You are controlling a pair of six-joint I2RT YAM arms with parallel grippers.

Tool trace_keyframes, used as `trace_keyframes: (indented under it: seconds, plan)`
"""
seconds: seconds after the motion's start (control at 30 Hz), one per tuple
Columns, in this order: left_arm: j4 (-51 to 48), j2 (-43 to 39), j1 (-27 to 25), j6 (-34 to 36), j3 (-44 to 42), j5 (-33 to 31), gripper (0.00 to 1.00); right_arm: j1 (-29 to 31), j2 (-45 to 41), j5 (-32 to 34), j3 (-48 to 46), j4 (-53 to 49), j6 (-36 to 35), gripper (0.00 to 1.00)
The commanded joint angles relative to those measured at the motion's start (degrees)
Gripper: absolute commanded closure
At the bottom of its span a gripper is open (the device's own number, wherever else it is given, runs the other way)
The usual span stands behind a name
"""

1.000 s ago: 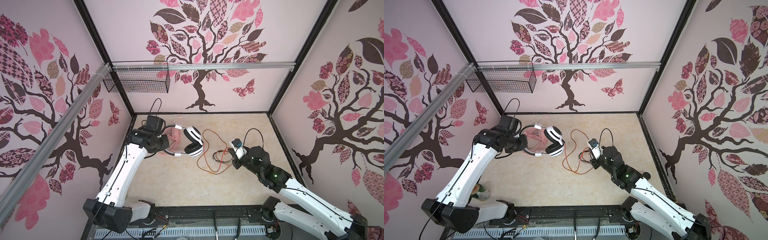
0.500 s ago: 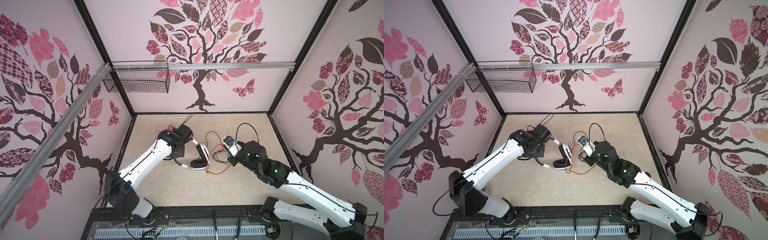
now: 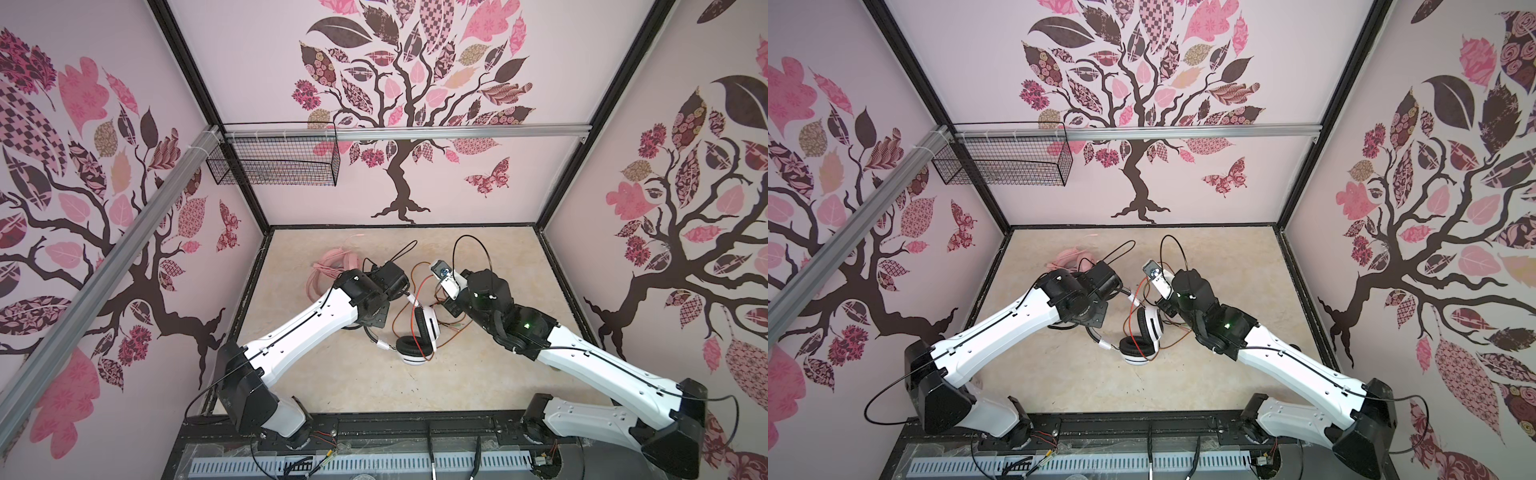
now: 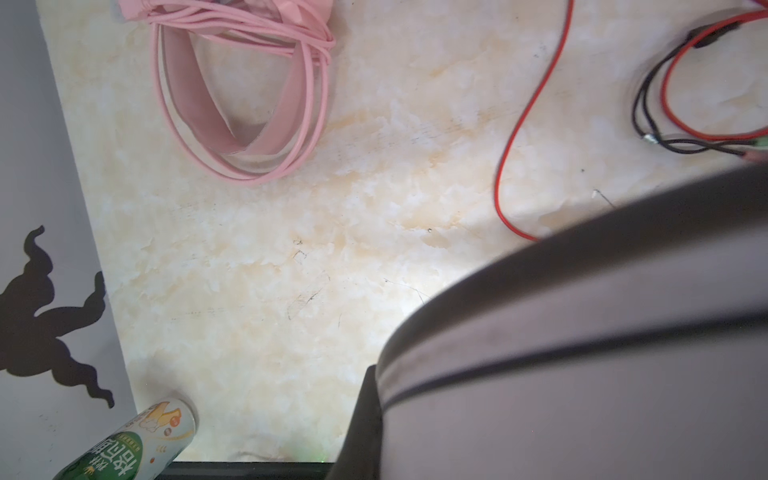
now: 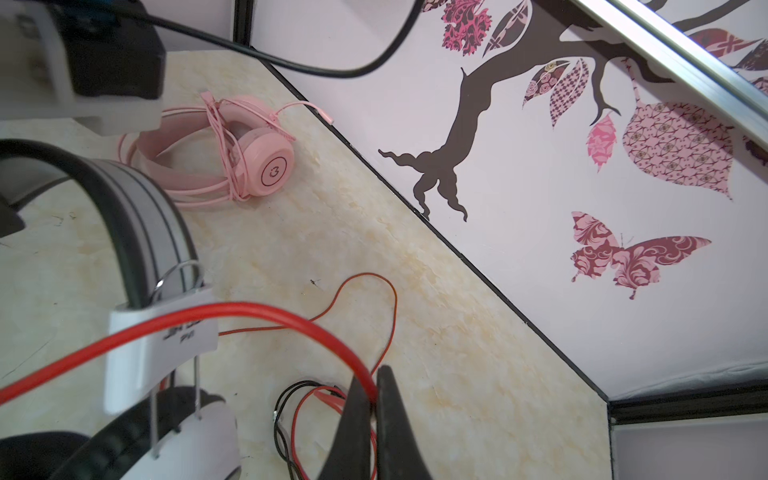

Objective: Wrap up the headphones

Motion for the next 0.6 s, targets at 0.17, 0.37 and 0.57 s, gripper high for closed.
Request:
trace_keyframes:
  seconds: [0.17, 0.37, 0.57]
  plan:
    - [2.1, -3.9, -3.3, 0.6, -3.8, 2.9, 1.0, -2.6, 5.5, 3.9, 6.8, 7.2, -2.1, 1.0]
    - [3.4, -6.0, -3.9, 0.1, -5.8, 4.9, 1.0, -6.8, 7.7, 0.9, 9.8, 7.1, -0.7, 1.0]
    - [4.6, -5.4, -6.8, -0.5, -6.1, 5.7, 1.0, -6.9, 10.2, 0.1, 13.0, 7.1, -1.1, 1.0]
